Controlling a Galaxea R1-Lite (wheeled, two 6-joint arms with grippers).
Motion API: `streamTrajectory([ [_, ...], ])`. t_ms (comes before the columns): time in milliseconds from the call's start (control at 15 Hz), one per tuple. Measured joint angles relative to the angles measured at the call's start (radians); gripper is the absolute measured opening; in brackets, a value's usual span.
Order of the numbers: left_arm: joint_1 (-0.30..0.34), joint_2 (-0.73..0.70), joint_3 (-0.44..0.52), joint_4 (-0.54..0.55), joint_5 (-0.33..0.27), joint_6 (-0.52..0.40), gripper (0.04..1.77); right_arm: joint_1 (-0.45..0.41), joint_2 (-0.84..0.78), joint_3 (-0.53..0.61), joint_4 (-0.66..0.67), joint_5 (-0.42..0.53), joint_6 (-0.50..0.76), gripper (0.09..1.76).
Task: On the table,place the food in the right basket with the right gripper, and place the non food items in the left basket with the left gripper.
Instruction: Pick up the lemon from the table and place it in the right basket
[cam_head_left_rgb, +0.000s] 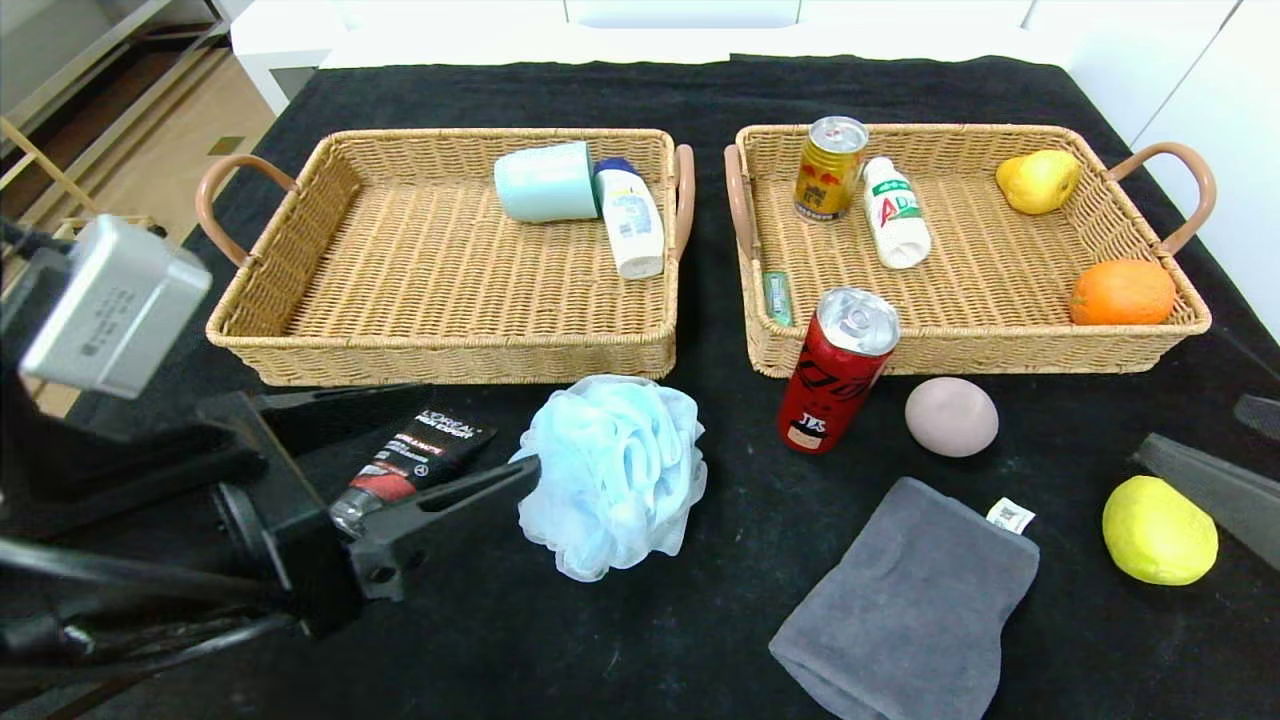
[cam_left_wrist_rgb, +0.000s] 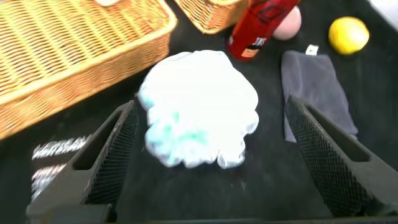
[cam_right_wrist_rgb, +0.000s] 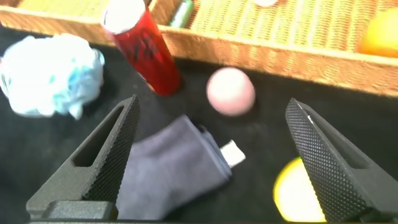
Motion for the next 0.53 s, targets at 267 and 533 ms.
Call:
streamTrajectory([
  [267, -0.011, 0.080, -0.034, -0.005, 0.000, 0.003, 1.72, 0.014, 0.066, -0.028, -0.008, -0.040, -0.006, 1.71],
  [533, -0.010, 0.089, 0.002, -0.008, 0.014, 0.008, 1.72, 0.017, 0.088, -0.031, -0.005, -0.041, -0.022, 1.71],
])
